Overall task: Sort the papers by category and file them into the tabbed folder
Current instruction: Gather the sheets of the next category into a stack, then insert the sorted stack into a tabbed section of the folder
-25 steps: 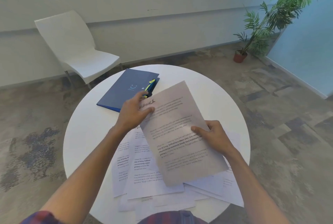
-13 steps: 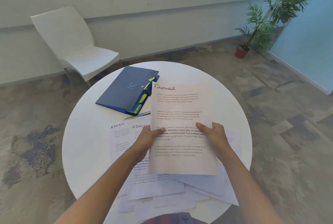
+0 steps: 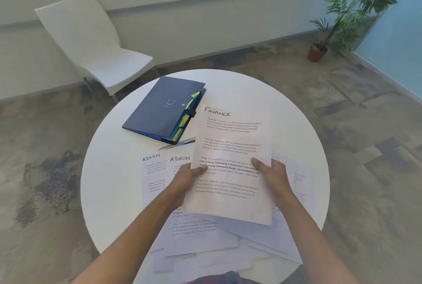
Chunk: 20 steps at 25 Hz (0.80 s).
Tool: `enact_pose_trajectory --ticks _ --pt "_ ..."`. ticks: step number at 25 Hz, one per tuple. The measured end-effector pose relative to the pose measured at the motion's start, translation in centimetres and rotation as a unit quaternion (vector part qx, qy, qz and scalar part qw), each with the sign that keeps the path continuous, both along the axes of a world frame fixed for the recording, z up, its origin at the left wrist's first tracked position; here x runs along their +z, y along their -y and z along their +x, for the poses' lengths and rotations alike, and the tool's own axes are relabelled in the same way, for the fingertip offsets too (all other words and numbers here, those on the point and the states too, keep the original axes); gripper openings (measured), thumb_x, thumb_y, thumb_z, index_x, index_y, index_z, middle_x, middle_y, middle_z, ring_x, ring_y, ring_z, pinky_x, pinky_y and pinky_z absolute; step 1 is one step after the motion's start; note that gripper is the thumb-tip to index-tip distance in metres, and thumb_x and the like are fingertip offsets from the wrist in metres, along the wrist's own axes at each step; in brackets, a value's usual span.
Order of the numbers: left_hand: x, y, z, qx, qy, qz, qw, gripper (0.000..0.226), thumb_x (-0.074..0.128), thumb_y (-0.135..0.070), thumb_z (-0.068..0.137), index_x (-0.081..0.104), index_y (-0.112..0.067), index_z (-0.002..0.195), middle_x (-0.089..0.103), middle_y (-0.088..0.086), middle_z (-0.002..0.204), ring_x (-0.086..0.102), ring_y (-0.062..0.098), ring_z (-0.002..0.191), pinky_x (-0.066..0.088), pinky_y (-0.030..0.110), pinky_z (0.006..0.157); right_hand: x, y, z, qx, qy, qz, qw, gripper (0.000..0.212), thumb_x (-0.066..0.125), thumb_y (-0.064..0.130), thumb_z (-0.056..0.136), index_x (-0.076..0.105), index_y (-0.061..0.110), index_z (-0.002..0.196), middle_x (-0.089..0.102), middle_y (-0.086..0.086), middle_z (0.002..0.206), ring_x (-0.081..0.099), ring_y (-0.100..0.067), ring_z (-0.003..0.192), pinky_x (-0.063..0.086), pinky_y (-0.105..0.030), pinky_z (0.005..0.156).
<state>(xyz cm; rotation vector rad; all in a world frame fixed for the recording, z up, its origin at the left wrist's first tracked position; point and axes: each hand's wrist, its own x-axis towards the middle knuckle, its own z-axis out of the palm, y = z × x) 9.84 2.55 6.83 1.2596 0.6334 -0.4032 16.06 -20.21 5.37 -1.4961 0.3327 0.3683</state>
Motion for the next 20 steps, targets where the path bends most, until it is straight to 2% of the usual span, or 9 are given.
enact_pose_trajectory --ticks 3,7,9,12,15,17,18,20 --pt "0.0 -1.3 1.2 -0.004 -0.016 0.003 1.000 0.016 0.060 -0.016 0.095 0.064 -0.009 0.109 0.076 0.013 0.096 0.074 0.029 0.078 0.060 0.040 0.069 -1.0 -0.5 0.4 0.029 -0.042 0.015 0.999 0.023 0.072 0.018 0.088 0.073 0.003 0.106 0.078 -0.011 0.099 0.075 -0.028 0.090 0.061 -0.034 0.072" --pt "-0.2 -2.4 3.0 -0.033 -0.056 0.013 0.998 0.011 0.062 -0.019 0.094 0.058 -0.016 0.104 0.077 0.007 0.088 0.074 0.026 0.074 0.061 0.037 0.062 -2.6 -1.5 0.9 0.034 -0.036 -0.024 0.998 0.022 0.072 0.018 0.089 0.074 0.003 0.105 0.078 -0.010 0.100 0.075 -0.026 0.089 0.061 -0.037 0.076" --pt "-0.9 -3.0 4.3 -0.036 -0.065 0.024 0.997 0.014 0.063 -0.021 0.094 0.060 -0.016 0.106 0.077 0.007 0.092 0.075 0.028 0.079 0.062 0.039 0.066 -3.0 -1.9 1.5 0.023 -0.037 -0.034 0.999 0.018 0.072 0.018 0.089 0.075 0.006 0.102 0.078 -0.006 0.096 0.076 -0.020 0.084 0.061 -0.031 0.070" --pt "-2.5 -4.1 6.8 -0.017 -0.049 0.061 0.997 0.017 0.059 -0.027 0.096 0.066 -0.015 0.106 0.076 0.009 0.099 0.074 0.029 0.086 0.059 0.041 0.080 -3.5 -2.2 2.7 0.002 -0.032 -0.038 0.999 0.006 0.072 0.017 0.089 0.074 0.015 0.094 0.077 0.005 0.088 0.074 -0.005 0.071 0.056 -0.018 0.058" --pt "-4.5 -5.7 9.6 -0.006 -0.016 0.173 0.985 0.022 0.055 -0.028 0.098 0.066 -0.011 0.104 0.074 0.012 0.097 0.071 0.024 0.081 0.057 0.041 0.080 -4.1 -2.2 4.0 -0.010 -0.021 -0.054 0.998 0.005 0.072 0.017 0.089 0.073 0.021 0.091 0.076 0.008 0.090 0.073 -0.004 0.076 0.056 -0.019 0.063" --pt "-5.5 -6.9 11.5 -0.010 0.028 0.277 0.960 0.022 0.055 -0.028 0.098 0.066 -0.010 0.104 0.074 0.008 0.094 0.070 0.023 0.079 0.057 0.043 0.079 -4.6 -2.1 4.8 -0.018 -0.022 -0.063 0.998 0.006 0.072 0.018 0.089 0.074 0.018 0.095 0.077 0.004 0.094 0.073 -0.008 0.082 0.057 -0.024 0.069" --pt "-6.0 -7.5 12.5 -0.014 0.045 0.347 0.937 0.022 0.056 -0.030 0.097 0.067 -0.012 0.104 0.073 0.003 0.095 0.068 0.020 0.080 0.057 0.040 0.077 -4.9 -2.1 5.3 -0.020 -0.025 -0.066 0.997 0.006 0.072 0.018 0.089 0.074 0.017 0.095 0.077 0.004 0.095 0.073 -0.008 0.082 0.057 -0.024 0.069" --pt "-6.5 -8.4 14.1 -0.028 0.068 0.499 0.864 0.021 0.057 -0.032 0.096 0.068 -0.015 0.103 0.069 -0.003 0.098 0.062 0.016 0.084 0.049 0.031 0.071 -5.2 -2.2 6.0 -0.021 -0.033 -0.070 0.997 0.004 0.072 0.019 0.089 0.074 0.017 0.092 0.077 0.005 0.092 0.073 -0.006 0.077 0.057 -0.022 0.065"
